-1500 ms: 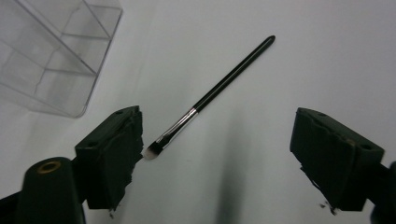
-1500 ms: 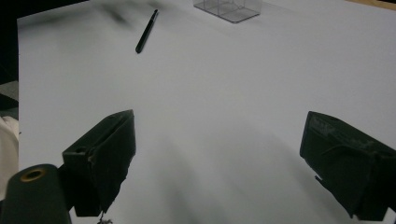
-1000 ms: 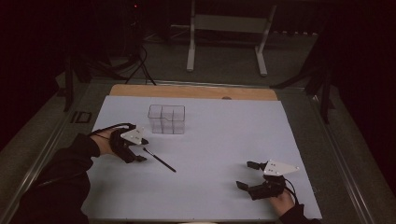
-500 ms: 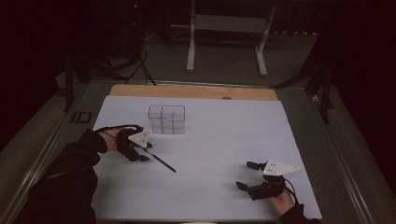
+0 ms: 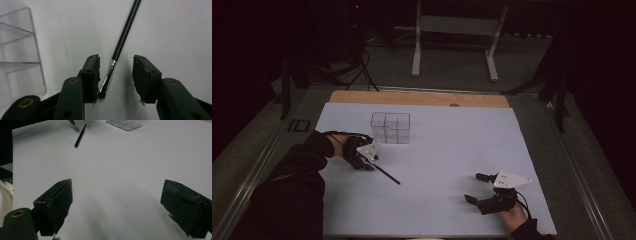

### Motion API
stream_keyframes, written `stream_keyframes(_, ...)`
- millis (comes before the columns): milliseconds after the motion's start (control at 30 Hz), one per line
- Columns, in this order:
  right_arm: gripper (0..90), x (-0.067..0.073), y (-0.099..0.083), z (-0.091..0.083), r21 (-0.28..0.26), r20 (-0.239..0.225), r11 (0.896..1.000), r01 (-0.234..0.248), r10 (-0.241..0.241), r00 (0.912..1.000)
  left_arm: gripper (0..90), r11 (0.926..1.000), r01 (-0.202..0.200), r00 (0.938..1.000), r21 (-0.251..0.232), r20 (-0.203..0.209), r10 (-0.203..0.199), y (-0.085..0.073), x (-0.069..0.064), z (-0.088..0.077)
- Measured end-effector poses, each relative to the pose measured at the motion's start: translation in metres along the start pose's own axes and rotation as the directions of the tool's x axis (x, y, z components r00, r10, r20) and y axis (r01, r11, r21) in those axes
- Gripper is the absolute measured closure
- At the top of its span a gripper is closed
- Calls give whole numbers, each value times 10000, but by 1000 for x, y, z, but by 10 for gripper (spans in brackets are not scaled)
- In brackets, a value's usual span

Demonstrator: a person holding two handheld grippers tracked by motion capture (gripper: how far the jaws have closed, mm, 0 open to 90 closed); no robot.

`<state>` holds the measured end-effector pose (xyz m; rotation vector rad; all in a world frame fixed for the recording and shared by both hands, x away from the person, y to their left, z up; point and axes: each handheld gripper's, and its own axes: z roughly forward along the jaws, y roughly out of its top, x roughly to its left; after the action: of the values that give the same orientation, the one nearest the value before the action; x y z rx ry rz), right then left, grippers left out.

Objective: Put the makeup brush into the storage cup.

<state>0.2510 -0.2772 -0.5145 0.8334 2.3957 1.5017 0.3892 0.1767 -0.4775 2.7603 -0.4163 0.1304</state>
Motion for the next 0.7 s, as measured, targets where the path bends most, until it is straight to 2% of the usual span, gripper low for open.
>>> stream_keyframes(33, 106, 0, 0, 0, 1, -14, 10000, -8, 8, 10000, 584, 9998, -123, 9999, 179, 102, 121, 2, 2, 2)
stream_keyframes(200, 106, 0, 0, 0, -1, -38, 10000, -17, 17, 10000, 608, 9990, -292, 9991, 343, 305, 282, 6, 5, 5)
stream_keyframes(400, 106, 0, 0, 0, -15, -75, 10000, -29, 29, 10000, 629, 9946, -601, 9977, 847, 357, 572, 10, 9, 12)
stream_keyframes(700, 107, 0, 0, 0, -47, -86, 10000, -15, 15, 10000, 662, 9930, -596, 9963, 1016, 683, 528, 7, 12, 20)
